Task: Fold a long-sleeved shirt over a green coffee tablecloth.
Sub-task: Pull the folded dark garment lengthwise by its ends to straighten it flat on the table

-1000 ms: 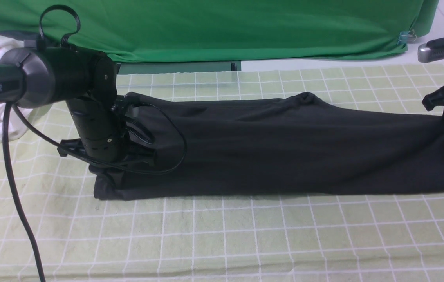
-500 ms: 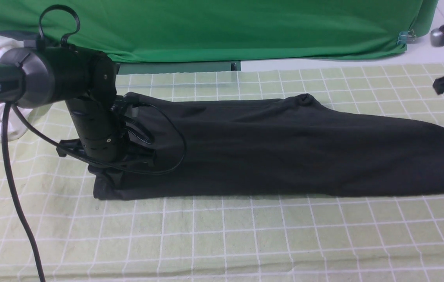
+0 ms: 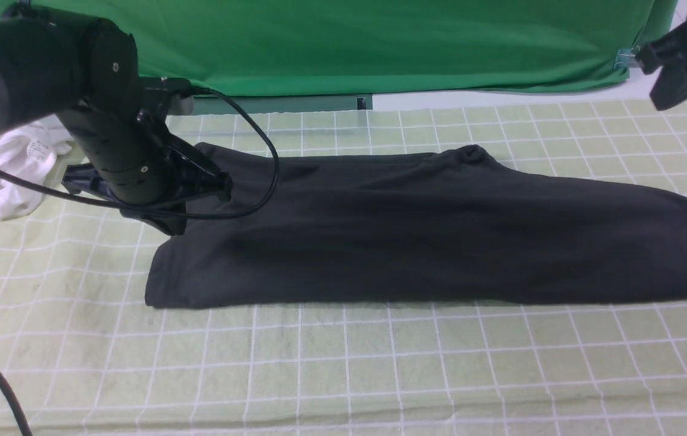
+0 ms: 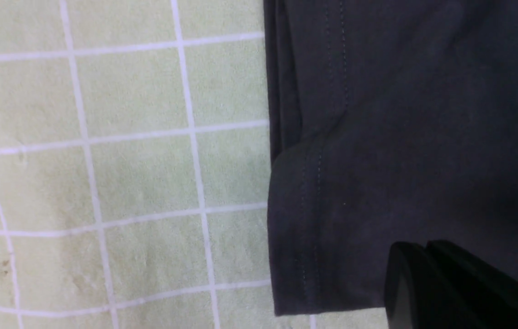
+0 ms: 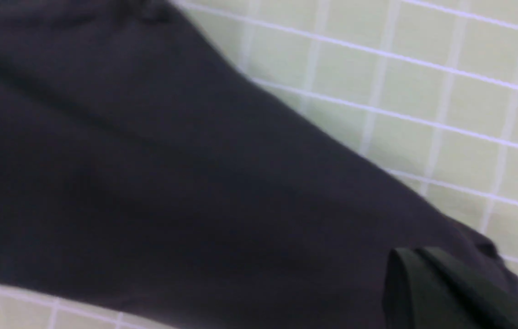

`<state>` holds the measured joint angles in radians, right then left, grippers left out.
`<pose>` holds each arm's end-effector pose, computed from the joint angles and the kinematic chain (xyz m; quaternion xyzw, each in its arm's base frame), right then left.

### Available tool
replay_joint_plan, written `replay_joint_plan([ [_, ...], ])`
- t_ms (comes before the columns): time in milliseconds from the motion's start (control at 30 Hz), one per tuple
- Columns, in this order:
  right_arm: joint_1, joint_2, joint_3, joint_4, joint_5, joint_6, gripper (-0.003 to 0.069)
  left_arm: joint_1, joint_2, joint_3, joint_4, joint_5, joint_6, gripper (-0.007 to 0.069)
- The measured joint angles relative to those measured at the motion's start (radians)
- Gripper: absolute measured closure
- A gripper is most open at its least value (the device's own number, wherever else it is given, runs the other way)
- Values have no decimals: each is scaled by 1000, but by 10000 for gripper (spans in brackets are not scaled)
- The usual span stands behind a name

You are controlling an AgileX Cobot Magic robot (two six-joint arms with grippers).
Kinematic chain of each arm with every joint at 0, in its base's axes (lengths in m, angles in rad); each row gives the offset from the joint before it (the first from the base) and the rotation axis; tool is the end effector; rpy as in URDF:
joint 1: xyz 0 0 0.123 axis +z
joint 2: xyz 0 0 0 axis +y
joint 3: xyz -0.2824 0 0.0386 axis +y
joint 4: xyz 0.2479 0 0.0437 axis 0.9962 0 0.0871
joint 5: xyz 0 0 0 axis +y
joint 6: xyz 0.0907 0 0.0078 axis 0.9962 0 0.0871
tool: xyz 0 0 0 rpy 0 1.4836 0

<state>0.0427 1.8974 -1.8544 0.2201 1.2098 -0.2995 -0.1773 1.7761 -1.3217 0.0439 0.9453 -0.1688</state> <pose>0.4112 0.0362 0.3294 -0.1487 0.9624 0.0819 0.2122 0.3554 -0.0604 0.2341 0.0147 0.9914 -0.0032 0.1302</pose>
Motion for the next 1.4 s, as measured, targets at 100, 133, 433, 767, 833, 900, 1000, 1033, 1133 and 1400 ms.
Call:
replay_joint_plan([
  [100,7,-12,0,-2,3,-1,664,20,0,0,0,25,1,613],
  [133,7,-19,1,-9,3,-1,664,29,0,0,0,34,1,613],
  [433,5,-61,79,-6,8,2,664,62,-2,-12,-44,-55,26,613],
  [767,11,-60,82,33,9,2,662,87,183,-361,-70,-109,31,607],
  [833,18,-60,82,42,8,2,662,87,258,-444,-68,-120,31,587],
  [900,24,-60,82,59,8,2,662,87,316,-500,-61,-123,31,553],
  [1000,36,-60,82,77,8,2,662,87,393,-565,-37,-127,31,465],
  [1033,37,-60,82,78,8,2,662,87,402,-572,-32,-128,31,449],
  [1133,48,-60,82,81,9,2,662,87,458,-593,16,-149,31,291],
  [1400,66,-60,82,89,9,2,662,87,530,-597,32,-186,31,67],
])
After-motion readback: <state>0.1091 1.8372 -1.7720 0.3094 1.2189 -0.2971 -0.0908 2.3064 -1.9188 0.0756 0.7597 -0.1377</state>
